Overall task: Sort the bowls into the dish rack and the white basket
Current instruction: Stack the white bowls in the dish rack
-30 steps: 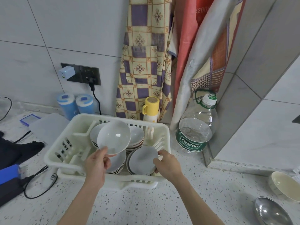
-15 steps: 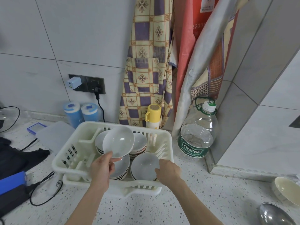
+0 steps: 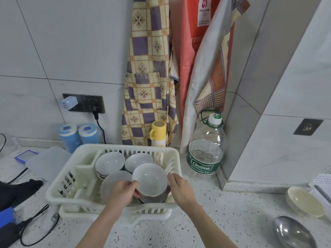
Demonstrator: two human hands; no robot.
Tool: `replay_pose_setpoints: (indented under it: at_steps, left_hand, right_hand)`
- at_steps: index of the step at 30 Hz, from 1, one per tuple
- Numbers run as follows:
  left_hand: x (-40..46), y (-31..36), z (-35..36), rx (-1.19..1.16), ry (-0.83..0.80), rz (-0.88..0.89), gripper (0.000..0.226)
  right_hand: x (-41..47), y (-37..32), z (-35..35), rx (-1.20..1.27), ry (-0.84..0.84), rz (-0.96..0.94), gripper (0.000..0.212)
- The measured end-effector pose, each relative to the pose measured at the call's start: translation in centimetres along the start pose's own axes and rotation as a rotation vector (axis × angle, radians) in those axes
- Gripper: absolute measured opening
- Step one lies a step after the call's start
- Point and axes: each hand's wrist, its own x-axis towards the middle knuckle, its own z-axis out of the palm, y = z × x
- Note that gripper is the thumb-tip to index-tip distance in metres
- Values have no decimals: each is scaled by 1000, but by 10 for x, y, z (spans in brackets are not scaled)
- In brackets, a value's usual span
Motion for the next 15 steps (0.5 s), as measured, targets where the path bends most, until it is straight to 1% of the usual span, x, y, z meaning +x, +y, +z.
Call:
replay_pose_setpoints:
  at_steps: [3, 5, 8, 10, 12, 15]
  left_hand:
    - [-1, 0, 10, 59, -29, -10, 38]
    - [0, 0, 13, 92, -31, -12, 40]
    - [2, -1, 18, 179, -46, -6, 41]
    - [1, -2, 20, 230, -26, 40, 37]
    - [0, -2, 23, 243, 25, 114, 26]
    - [-3, -2, 25, 284, 89, 189, 29]
  right_hand:
    - [0, 2, 0, -78, -21, -6, 24]
    - [1, 3, -1, -94, -12, 21, 28]
    - [1, 1, -2, -75, 5, 64, 28]
    - [2, 1, 0, -79, 15, 72, 26]
    - [3, 2, 1, -99, 25, 75, 26]
    - [3, 1, 3, -127, 22, 80, 27]
